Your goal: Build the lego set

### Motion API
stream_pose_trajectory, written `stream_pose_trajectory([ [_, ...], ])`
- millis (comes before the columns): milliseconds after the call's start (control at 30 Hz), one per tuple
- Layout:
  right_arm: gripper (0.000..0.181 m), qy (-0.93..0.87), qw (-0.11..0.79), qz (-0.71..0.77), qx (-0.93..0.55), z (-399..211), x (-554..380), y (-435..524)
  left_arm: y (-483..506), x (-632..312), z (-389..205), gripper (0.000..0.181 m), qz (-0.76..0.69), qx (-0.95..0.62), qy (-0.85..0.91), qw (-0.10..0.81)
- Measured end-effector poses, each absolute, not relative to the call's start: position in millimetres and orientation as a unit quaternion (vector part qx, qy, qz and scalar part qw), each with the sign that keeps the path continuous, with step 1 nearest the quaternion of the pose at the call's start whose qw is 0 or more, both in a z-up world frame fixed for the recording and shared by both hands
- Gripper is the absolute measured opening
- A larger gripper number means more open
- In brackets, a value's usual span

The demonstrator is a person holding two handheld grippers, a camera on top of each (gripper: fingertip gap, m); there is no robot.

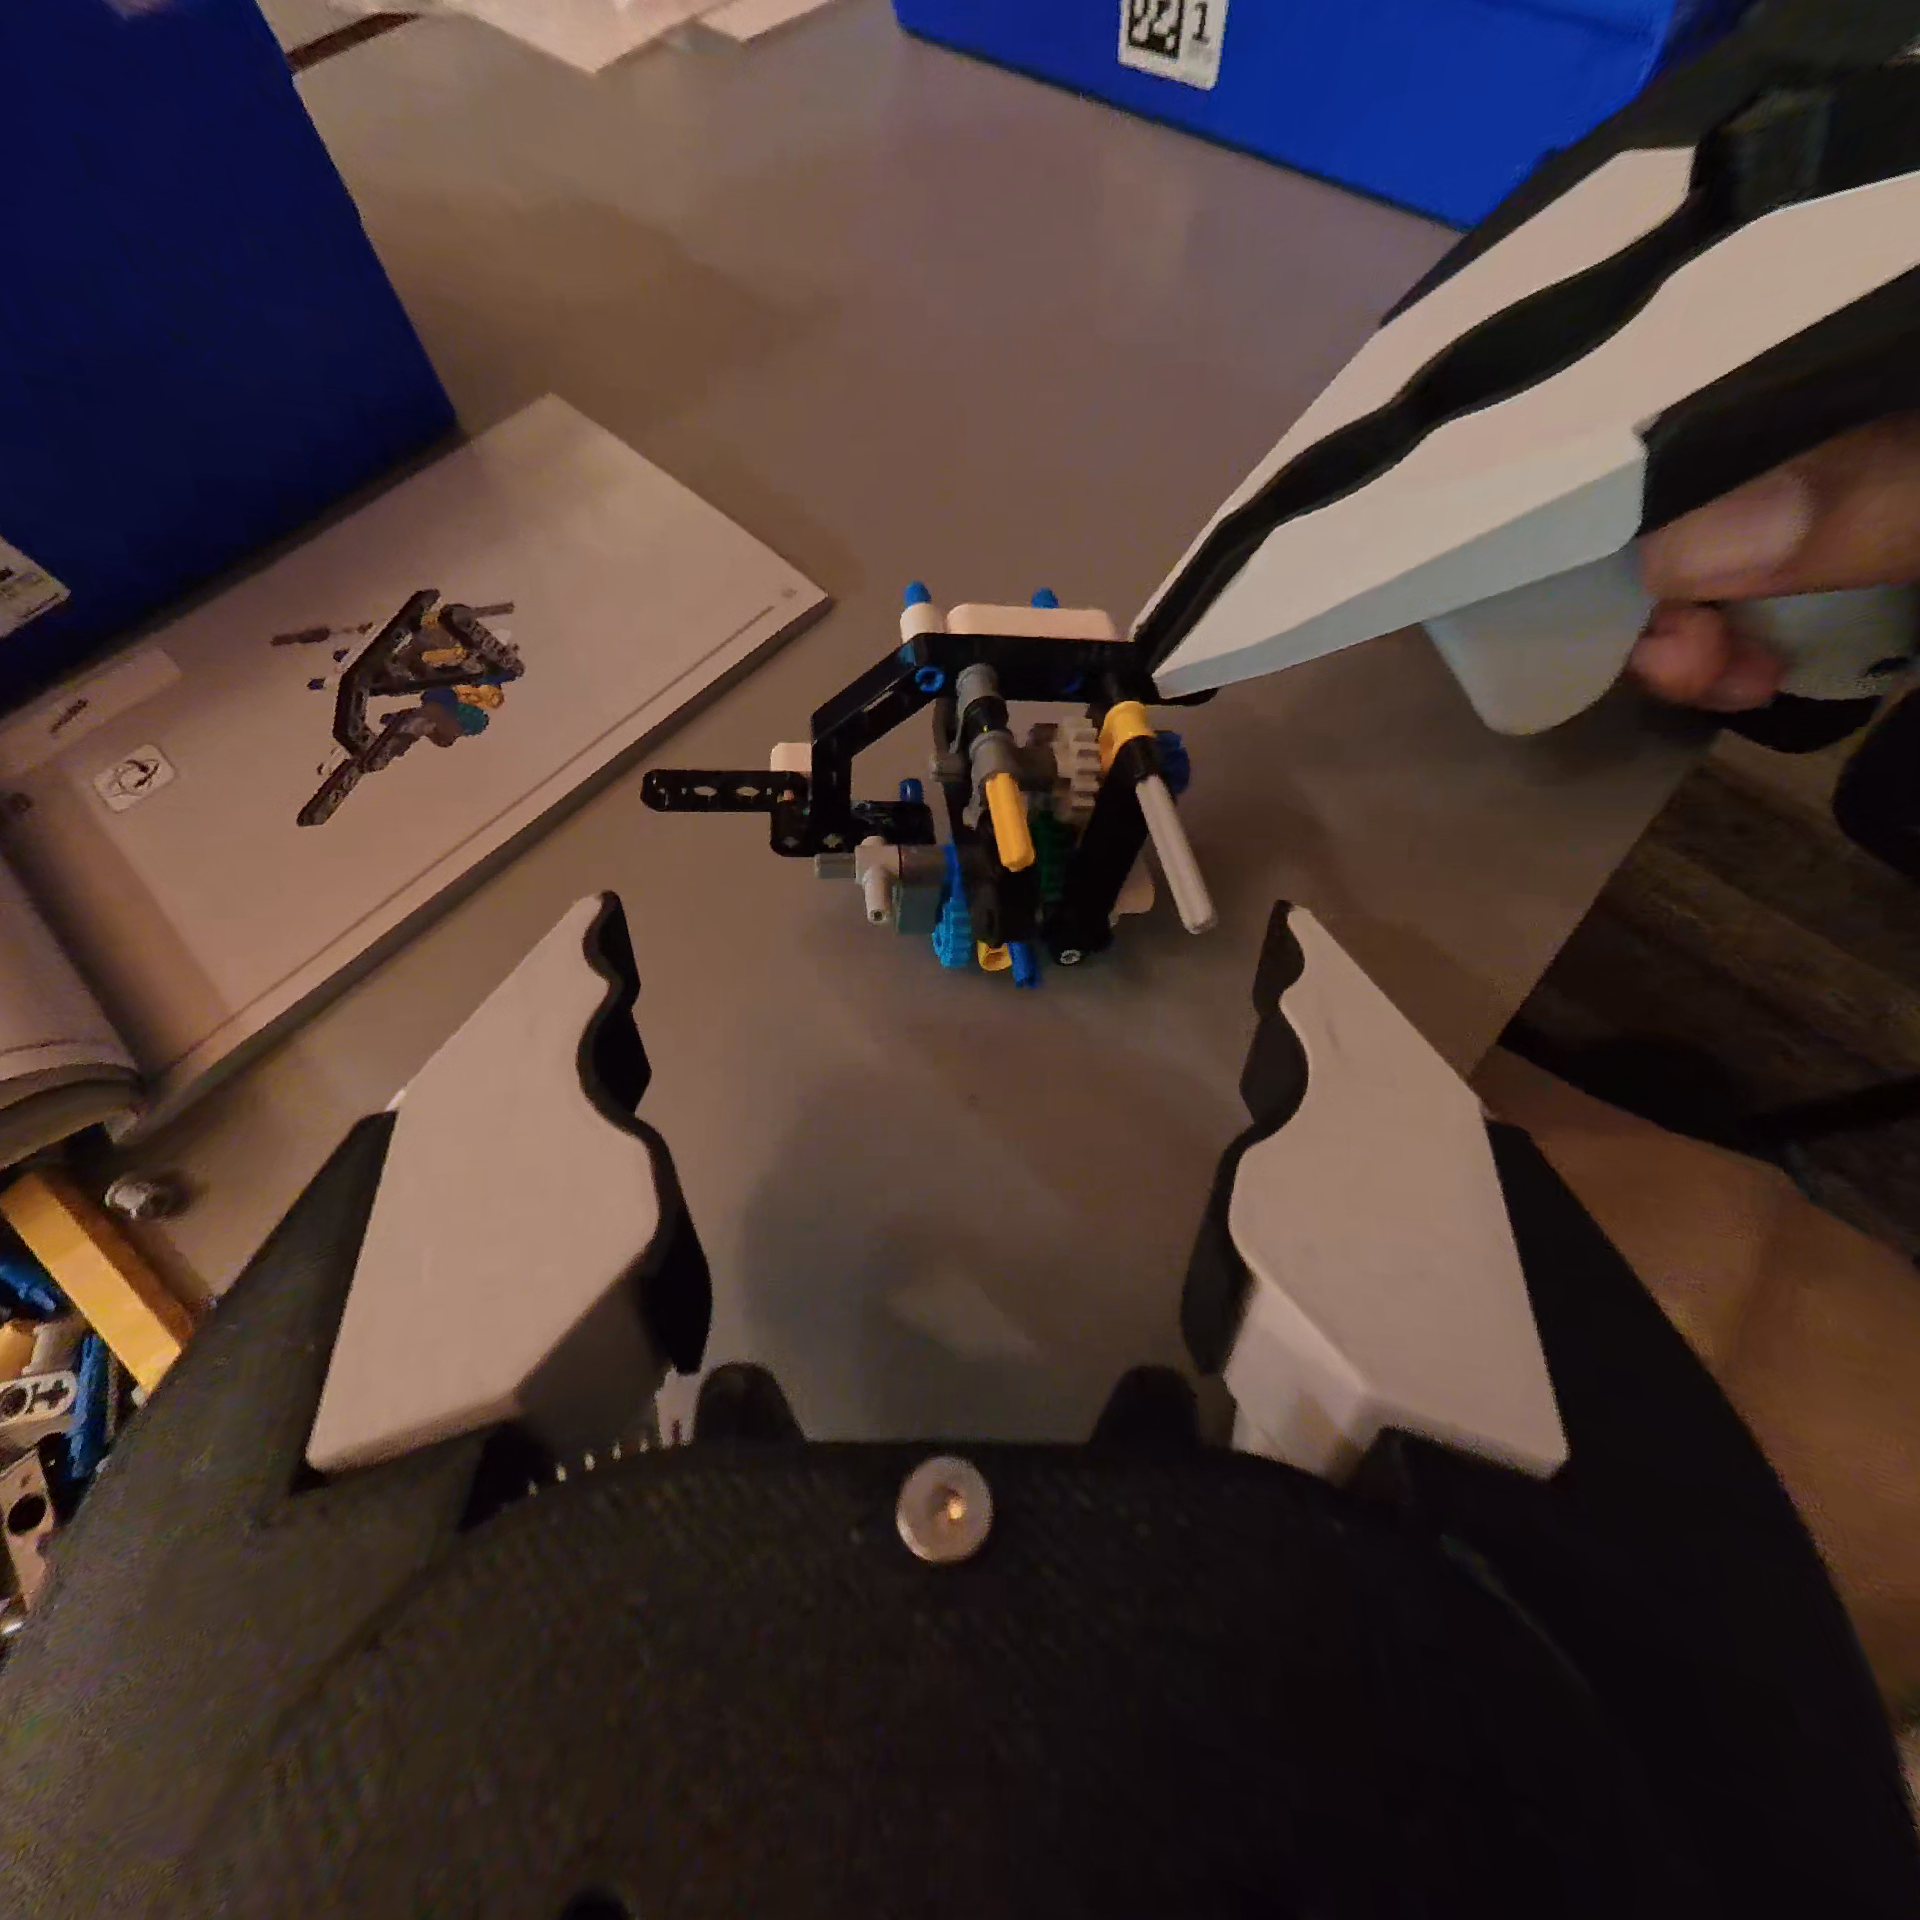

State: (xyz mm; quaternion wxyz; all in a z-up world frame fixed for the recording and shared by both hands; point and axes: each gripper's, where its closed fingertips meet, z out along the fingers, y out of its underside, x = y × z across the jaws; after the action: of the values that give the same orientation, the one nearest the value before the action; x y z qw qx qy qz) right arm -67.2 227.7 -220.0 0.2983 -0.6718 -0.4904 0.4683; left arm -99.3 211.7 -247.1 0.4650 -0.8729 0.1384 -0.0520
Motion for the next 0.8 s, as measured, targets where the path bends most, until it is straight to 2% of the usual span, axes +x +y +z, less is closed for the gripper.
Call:
stream_pose_trajectory([
  [133,0.006,-0.472,0.288,0.478,-0.683,-221,-67,228,210,-92,-254,0.109,-0.048,-0.878,0.169,0.445],
  [267,0.006,-0.438,0.273,0.501,-0.695,-222,-67,231,208,-89,-266,0.113,-0.008,-0.882,0.225,0.414],
  [500,0.006,-0.424,0.262,0.515,-0.698,-222,-67,232,221,-93,-262,0.112,0.001,-0.871,0.241,0.428],
  [800,0.006,-0.410,0.254,0.526,-0.701,-222,-67,233,227,-96,-263,0.100,0.004,-0.875,0.232,0.424],
])
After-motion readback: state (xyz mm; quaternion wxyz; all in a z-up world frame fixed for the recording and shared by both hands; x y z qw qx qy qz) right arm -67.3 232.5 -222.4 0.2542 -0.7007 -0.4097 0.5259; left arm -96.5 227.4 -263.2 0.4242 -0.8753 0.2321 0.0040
